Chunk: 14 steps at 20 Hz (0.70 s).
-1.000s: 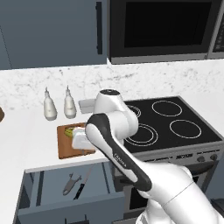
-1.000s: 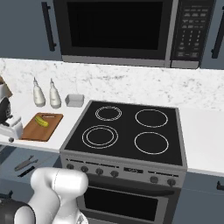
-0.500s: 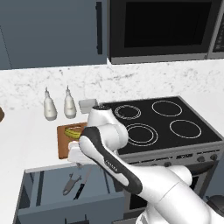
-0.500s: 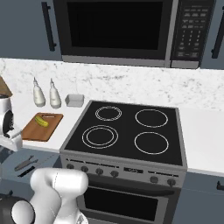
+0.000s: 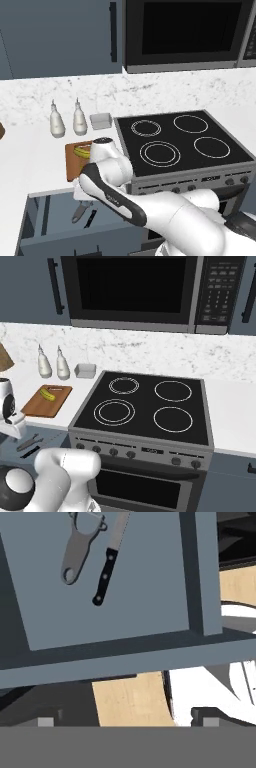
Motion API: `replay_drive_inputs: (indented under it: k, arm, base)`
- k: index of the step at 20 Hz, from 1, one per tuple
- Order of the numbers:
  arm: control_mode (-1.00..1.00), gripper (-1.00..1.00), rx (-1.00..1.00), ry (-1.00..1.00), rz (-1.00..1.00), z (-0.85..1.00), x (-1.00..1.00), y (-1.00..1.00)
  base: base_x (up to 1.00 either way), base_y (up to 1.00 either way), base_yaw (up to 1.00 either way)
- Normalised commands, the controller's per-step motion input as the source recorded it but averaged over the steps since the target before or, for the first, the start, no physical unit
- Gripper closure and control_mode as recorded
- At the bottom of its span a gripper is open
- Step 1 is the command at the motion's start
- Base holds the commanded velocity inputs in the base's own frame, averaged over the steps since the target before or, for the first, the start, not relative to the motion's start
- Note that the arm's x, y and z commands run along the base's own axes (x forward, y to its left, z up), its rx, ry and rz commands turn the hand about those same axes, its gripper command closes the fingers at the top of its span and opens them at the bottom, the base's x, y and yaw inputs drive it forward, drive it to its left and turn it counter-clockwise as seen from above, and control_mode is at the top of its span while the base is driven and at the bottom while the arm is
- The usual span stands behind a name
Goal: Place the appropriate cutting tool for cutting the cucumber skin on the cutting board.
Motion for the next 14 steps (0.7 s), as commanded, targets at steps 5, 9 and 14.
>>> replay_drive_inputs:
  k: [5, 9, 14]
  arm:
    - [-1.00, -1.00, -0.09, -0.01, 0.00, -0.46, 0.19, 0.07]
    - [-1.00, -1.00, -0.02, 0.00, 0.00, -0.47, 0.28, 0.00]
    - [-1.00, -1.00, 0.00, 0.00, 0.03, -0.46, 0.26, 0.04]
  base:
    - [0.00, 0.00, 0.00]
    - [0.00, 0.00, 0.00]
    - [0.00, 0.00, 0.00]
